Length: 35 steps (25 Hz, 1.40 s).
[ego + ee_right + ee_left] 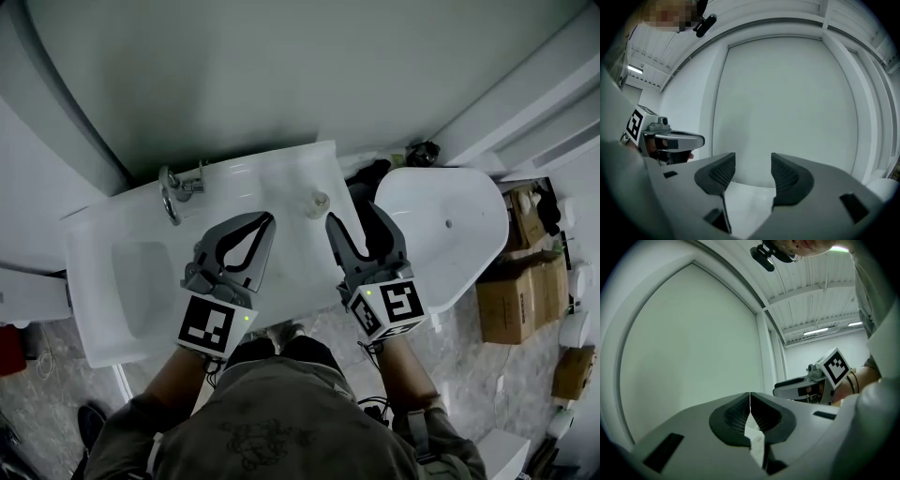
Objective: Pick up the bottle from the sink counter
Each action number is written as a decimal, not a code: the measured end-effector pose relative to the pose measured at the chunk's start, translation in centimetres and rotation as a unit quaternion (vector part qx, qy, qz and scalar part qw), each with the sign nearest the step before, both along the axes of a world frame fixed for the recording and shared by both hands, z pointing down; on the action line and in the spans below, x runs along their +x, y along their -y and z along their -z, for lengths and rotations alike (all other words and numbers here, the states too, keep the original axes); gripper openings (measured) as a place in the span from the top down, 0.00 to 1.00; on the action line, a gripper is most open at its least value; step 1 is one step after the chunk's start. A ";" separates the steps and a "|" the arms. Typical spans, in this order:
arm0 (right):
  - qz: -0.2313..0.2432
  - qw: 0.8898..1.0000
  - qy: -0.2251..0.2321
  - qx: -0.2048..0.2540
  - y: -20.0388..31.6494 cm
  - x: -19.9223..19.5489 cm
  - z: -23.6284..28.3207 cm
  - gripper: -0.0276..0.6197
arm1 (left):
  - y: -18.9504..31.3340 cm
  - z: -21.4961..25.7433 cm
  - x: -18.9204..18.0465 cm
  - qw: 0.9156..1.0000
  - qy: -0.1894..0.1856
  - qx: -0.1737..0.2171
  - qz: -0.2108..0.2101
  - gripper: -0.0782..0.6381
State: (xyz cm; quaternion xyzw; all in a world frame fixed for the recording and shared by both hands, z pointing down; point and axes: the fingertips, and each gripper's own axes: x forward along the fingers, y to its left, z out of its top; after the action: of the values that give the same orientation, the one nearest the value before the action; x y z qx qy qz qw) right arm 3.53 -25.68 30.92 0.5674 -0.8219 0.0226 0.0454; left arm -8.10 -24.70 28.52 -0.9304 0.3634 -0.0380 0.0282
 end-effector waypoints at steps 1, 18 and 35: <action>0.002 1.000 0.002 -0.001 0.7 0.0 -0.3 0.60 | 0.5 0.0 0.3 1.000 0.001 0.001 0.000 0.87; 0.011 0.997 0.002 -0.077 10.6 3.5 -12.8 0.52 | 8.6 -6.2 4.6 0.998 0.019 -0.010 0.054 0.87; -0.010 0.985 0.004 -0.174 14.8 5.6 -27.3 0.47 | 13.0 -19.8 8.6 0.990 0.100 -0.099 0.029 0.87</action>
State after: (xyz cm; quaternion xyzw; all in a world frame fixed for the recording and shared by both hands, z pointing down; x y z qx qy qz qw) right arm 9.12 -40.49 58.25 0.5588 -0.7999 0.1681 0.1402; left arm 0.53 -37.69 48.32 -0.9091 0.3804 -0.1674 -0.0288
